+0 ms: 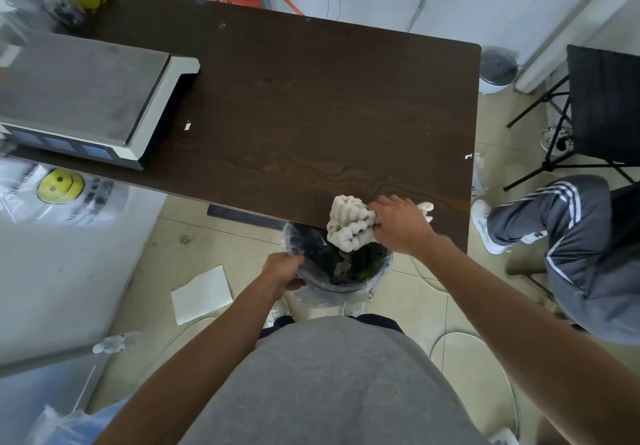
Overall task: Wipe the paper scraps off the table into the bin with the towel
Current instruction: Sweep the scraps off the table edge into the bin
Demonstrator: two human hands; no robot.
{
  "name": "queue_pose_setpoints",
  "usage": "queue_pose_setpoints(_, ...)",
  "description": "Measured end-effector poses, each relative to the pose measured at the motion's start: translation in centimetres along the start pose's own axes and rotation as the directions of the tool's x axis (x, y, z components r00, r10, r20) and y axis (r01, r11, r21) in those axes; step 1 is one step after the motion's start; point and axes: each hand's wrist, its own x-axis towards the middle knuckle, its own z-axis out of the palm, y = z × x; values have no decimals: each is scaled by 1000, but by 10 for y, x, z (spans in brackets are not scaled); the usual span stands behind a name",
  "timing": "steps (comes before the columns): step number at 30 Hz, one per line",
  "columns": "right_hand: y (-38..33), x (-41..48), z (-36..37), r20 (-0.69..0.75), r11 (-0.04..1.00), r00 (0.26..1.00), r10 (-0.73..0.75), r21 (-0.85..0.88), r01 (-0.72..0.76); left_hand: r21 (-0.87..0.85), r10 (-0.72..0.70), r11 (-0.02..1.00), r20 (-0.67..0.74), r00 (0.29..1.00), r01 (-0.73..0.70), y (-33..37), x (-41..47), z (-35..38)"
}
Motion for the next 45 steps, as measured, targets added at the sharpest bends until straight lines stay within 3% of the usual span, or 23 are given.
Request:
queue_pose_setpoints(5,-7,19,-17,-64,992,998,25,125,-16,-16,-13,1000,11,1000,14,0,-2,-3)
queue_pose_setpoints(13,1,21,-13,-98,992,994,54,118,-42,-21,-13,1000,15,1000,13,1,-5,-3)
queue_pose_setpoints(18,22,19,-21,-120,968,966,230,132,-214,-37,-12,999,24,1000,13,0,-4,-2)
queue_pose_setpoints(25,80,6,-36,-202,891,868,453,139,-432,-35,-10,999,42,999,11,0,-1,2)
queue_pose_setpoints(29,95,-12,-25,-147,847,835,531,68,-527,-35,-3,999,48,999,5,0,-1,4)
queue_pose_setpoints(37,45,-30,4,-155,778,766,624,211,-591,-22,2,1000,55,998,-1,1,4,1)
queue_pose_setpoints(45,6,-12,5,-113,783,784,610,238,-575,-40,-6,999,43,999,8,-1,10,-11)
